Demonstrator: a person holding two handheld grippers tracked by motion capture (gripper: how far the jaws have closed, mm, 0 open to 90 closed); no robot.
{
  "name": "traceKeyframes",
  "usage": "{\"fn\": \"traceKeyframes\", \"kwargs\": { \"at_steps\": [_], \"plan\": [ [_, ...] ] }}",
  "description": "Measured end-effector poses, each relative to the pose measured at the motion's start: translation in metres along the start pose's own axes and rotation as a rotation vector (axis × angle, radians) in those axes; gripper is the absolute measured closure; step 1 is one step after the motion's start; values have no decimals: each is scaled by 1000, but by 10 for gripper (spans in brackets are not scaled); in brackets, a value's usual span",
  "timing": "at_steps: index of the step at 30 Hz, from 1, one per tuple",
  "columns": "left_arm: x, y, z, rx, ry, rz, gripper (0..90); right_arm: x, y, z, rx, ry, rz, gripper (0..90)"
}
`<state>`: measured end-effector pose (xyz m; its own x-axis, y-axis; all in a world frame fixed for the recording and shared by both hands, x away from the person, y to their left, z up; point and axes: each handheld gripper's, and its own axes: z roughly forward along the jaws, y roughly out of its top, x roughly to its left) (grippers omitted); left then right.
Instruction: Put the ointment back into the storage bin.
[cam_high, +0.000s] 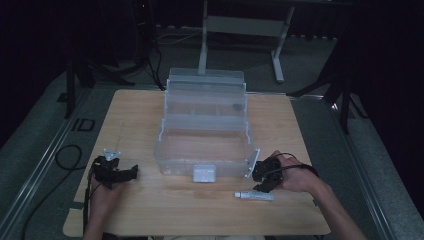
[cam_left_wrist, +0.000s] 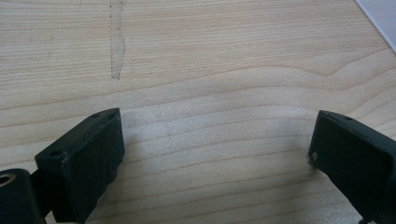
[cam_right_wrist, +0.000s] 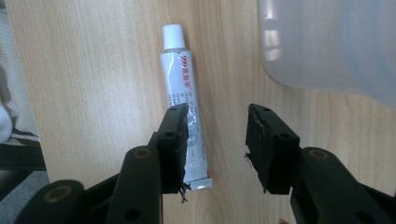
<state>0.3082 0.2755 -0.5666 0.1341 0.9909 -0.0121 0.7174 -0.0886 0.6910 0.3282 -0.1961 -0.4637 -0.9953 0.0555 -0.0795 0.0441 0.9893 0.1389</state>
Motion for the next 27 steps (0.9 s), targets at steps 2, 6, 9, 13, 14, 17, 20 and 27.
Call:
{"fn": "traceKeyframes", "kwargs": {
  "at_steps": [2,6,9,13,14,17,20,27],
  "plan": [
    [0,0,0,0,0,0,38,0,1,1,1,4,-2,592],
    [0,0,0,0,0,0,38,1,2,4,8,10,-9,587],
    [0,0,0,0,0,0,38,3,3,6,15,13,-10,586],
    [0,0,0,0,0,0,38,6,3,12,38,27,-22,587],
    [0,0,0,0,0,0,38,7,4,14,43,29,-23,587],
    [0,0,0,0,0,0,38,8,5,19,57,36,-30,590],
    [0,0,0,0,0,0,38,11,7,21,65,43,-39,599],
    [0,0,0,0,0,0,38,13,9,28,95,57,-53,631]
  ]
}}
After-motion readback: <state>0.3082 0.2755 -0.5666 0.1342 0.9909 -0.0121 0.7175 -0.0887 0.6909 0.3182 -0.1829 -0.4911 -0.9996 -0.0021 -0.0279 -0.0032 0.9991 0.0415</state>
